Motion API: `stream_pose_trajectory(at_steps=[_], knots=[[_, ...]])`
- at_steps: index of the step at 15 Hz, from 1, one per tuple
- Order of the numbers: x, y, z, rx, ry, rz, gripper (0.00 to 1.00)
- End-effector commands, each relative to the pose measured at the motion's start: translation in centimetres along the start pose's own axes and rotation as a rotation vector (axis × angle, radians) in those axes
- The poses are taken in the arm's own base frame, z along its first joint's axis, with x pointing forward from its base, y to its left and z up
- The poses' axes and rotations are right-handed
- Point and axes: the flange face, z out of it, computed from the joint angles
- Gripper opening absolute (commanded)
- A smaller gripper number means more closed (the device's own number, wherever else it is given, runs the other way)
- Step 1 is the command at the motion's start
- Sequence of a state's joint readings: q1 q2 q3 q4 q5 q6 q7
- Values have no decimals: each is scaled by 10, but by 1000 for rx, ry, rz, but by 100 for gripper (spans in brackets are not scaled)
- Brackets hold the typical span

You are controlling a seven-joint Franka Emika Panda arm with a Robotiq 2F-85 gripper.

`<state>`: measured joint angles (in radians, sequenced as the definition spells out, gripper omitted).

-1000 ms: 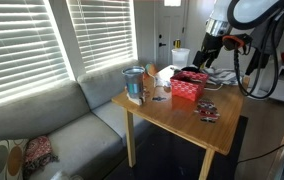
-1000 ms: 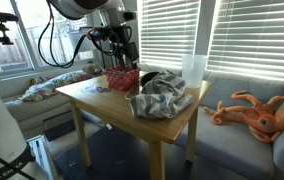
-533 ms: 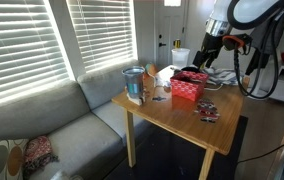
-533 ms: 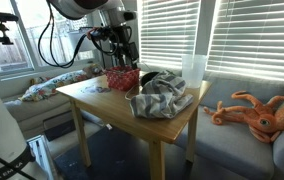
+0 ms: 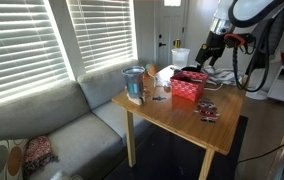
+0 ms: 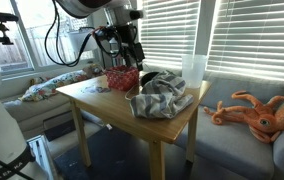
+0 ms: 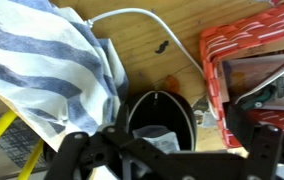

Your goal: Put the towel in the red basket

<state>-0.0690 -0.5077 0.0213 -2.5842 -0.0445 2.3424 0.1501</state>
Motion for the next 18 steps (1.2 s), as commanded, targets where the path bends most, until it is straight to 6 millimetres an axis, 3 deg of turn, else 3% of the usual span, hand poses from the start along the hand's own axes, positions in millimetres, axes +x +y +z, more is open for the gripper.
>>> stream_pose_trajectory(at_steps=[1,6,10,14,18], knots=[[16,48,10,29,0,125,100],[20,106,31,3,-61,236,100],[16,141,47,-22,-111,295,100],[13,160,65,-30,-162,317,100],[11,166,83,-34,-211,311,100]])
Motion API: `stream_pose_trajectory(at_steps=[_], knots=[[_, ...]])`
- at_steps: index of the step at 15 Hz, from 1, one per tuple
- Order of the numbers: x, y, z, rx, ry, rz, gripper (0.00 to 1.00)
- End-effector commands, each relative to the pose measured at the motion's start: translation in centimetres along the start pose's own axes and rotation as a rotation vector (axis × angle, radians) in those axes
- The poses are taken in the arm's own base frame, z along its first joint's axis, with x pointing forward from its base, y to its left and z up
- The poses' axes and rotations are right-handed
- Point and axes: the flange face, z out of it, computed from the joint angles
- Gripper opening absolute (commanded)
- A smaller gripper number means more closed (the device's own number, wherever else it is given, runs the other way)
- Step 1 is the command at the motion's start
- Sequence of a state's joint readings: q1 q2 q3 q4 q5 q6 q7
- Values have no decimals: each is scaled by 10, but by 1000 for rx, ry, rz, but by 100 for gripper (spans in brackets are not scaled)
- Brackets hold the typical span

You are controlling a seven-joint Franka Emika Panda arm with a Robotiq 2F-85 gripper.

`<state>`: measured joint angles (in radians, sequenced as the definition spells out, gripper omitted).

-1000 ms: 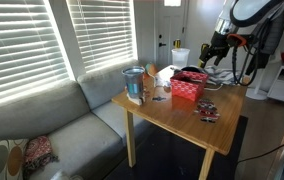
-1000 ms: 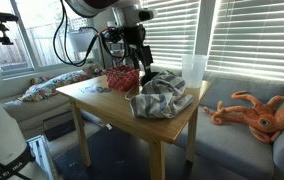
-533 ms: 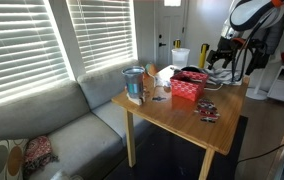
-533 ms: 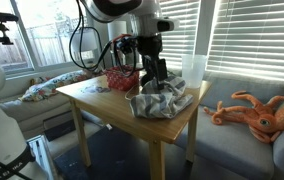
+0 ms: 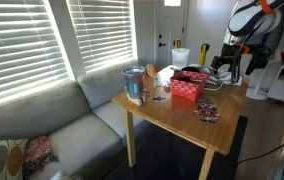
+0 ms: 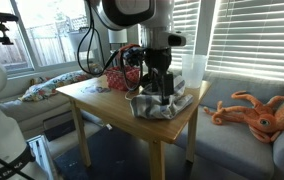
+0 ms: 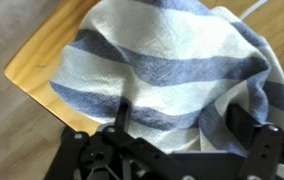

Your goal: Put the towel in the red basket

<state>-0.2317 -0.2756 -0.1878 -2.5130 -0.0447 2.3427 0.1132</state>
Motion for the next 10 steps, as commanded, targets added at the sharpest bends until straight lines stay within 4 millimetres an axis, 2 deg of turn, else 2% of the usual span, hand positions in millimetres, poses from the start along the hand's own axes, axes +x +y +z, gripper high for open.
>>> stream_pose_trajectory(at_steps=[1,2,3,6,10], knots=[[7,5,12,-20,-50,-15,100],[8,4,16,-15,-57,-14,100],[8,3,19,-14,-60,-18,80],[10,0,22,-18,-54,-47,60],[13,-7,15,-18,-37,-70,32]])
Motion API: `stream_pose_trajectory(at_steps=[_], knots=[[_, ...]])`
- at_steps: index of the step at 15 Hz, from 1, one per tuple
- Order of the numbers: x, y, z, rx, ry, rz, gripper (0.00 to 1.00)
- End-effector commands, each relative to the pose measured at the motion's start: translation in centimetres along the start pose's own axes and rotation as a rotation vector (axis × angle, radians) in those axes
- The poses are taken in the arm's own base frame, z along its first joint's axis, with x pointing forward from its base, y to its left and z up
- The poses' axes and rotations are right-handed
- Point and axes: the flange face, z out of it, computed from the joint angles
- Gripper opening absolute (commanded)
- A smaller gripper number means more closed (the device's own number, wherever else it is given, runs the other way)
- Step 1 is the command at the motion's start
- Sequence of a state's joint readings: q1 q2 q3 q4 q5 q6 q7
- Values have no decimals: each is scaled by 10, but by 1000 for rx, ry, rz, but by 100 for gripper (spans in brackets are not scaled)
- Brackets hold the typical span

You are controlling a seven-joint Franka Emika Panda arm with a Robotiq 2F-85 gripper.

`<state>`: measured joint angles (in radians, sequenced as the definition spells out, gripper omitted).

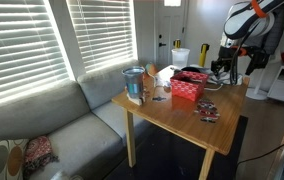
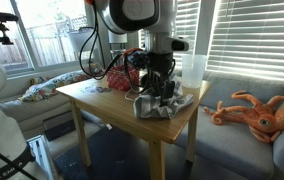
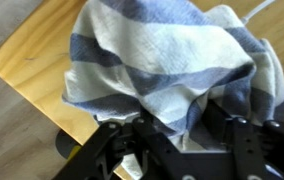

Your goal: Put the towel in the red basket

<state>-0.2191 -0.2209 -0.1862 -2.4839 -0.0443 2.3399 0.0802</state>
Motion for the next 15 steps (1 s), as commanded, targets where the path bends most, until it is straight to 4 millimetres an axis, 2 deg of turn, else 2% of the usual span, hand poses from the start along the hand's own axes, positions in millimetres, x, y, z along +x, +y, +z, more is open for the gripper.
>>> stream_pose_trajectory(at_steps=[1,4,5,9,15], knots=[[5,0,1,-7,-8,-29,23],[6,2,-1,2,-10,-30,4],[7,3,-4,4,-8,-23,1],[6,9,-33,29,22,-19,4],[0,17,-113,167,183,-58,4]])
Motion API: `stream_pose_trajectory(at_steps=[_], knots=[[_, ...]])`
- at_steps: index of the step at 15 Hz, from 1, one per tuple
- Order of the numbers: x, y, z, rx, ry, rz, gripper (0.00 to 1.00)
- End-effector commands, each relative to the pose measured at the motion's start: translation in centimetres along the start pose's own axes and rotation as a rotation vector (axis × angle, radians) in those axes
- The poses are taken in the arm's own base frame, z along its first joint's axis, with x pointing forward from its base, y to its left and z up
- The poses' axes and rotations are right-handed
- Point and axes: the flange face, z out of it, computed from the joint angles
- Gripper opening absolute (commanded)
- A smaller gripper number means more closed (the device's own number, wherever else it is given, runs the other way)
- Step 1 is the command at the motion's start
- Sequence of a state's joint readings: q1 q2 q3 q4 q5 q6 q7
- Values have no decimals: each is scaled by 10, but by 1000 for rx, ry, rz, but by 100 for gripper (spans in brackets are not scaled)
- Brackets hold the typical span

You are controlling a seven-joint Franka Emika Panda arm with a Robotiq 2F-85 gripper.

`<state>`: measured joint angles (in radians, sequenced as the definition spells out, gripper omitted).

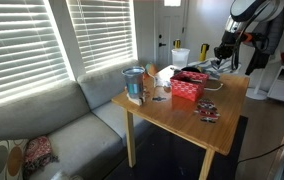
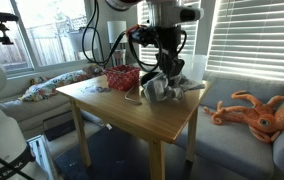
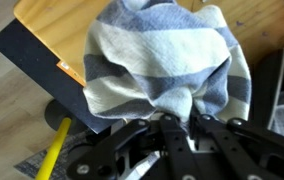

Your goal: Put the towel in the red basket

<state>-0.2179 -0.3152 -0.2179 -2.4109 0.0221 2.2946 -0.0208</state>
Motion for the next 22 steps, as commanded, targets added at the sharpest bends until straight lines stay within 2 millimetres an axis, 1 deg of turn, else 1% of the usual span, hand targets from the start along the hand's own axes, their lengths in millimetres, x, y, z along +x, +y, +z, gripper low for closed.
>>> stream_pose_trajectory(at_steps=[1,4,6,8,10,11,14,16,18,22], knots=[[-11,-6,-58,124,95,-47,4],[-24,-28,-92,243,158,-138,4],[-33,-50,-111,314,193,-208,4],[-39,-74,-125,392,219,-266,4],[-42,-101,-130,482,224,-311,4],[-45,-113,-130,526,193,-339,4],[-51,-150,-117,613,152,-375,4],[-53,-167,-106,640,108,-389,4],[-51,-176,-92,631,80,-379,4],[-47,-180,-63,604,-1,-355,4]])
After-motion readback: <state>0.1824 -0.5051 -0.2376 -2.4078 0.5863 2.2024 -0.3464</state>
